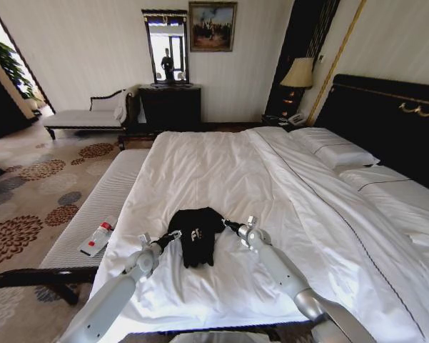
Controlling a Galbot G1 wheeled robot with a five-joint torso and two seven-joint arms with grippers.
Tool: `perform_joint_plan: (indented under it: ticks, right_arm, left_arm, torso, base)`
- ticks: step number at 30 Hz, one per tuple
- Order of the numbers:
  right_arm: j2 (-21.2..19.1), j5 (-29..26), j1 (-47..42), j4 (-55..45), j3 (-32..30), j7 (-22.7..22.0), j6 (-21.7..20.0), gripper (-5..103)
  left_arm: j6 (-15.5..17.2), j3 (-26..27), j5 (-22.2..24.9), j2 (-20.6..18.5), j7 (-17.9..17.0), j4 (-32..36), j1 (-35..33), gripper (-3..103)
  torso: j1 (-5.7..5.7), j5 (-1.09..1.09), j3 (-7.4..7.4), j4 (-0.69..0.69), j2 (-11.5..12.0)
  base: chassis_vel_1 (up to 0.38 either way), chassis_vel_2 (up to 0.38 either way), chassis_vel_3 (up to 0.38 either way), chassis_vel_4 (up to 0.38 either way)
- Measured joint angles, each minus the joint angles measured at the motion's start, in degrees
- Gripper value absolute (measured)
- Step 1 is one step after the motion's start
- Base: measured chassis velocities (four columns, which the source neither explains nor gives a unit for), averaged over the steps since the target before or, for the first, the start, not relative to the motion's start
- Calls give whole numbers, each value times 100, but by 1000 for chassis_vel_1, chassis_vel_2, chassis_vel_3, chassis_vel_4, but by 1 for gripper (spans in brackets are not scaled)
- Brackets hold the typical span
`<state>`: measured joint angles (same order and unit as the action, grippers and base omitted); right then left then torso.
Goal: Fold the clothes on the bed.
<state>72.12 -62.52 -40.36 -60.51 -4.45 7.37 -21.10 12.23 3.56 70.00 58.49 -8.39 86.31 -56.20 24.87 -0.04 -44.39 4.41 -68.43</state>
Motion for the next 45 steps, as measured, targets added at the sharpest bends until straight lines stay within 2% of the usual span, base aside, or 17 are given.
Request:
perform_joint_plan:
  ticks: [12,18,25,29,32,34,35,37,38,40,43,45]
  right_arm:
    - [-94,-31,-15,-72,-11,-13,-9,0]
    - [-107,-35,-17,-96,-19,-26,-10,0]
    - [-133,-32,-36,-117,-22,-26,-9,0]
    - [-182,-30,-76,-172,-15,-20,-11,0]
    - [-203,-31,-95,-206,-15,-21,-15,0]
    - [-223,-35,-115,-254,-21,-30,-23,0]
    - [-223,-35,-115,-254,-21,-30,-23,0]
    - [-232,-41,-118,-281,-26,-41,-27,0]
    - [-232,-41,-118,-281,-26,-41,-27,0]
    - [-232,-47,-118,-298,-29,-54,-30,0]
    - [-235,-49,-122,-317,-30,-63,-31,0]
    - [-238,-51,-129,-328,-29,-65,-31,0]
  left_arm:
    - [3,-184,244,178,15,-488,624,99]
    - [122,-259,463,275,-223,-627,763,99]
    - [179,-268,339,283,-221,-839,854,95]
    - [226,-284,285,300,-218,-1010,980,75]
    - [234,-320,268,303,-209,-1051,1016,70]
    - [240,-382,261,307,-190,-1062,1039,58]
    - [240,-382,261,307,-190,-1062,1039,58]
    - [247,-402,261,321,-186,-1059,1041,48]
    - [247,-402,261,321,-186,-1059,1041,48]
    - [249,-406,261,335,-192,-1059,1041,37]
    - [252,-407,232,335,-208,-1059,1039,32]
    - [252,-408,203,327,-212,-1056,1020,21]
  torso:
    - [0,0,0,0,0]
    - [0,0,0,0,0]
    - [0,0,0,0,0]
    - [0,0,0,0,0]
    - [0,1,0,0,0]
    - [0,0,0,0,0]
    - [0,0,0,0,0]
    - [0,0,0,0,0]
    - [0,0,0,0,0]
    - [0,0,0,0,0]
    - [0,0,0,0,0]
    - [0,0,0,1,0]
  base:
    - [0,0,0,0]
    - [0,0,0,0]
    - [0,0,0,0]
    - [0,0,0,0]
    - [0,0,0,0]
    - [0,0,0,0]
    - [0,0,0,0]
    - [0,0,0,0]
    - [0,0,0,0]
    - [0,0,0,0]
    - [0,0,0,0]
    - [0,0,0,0]
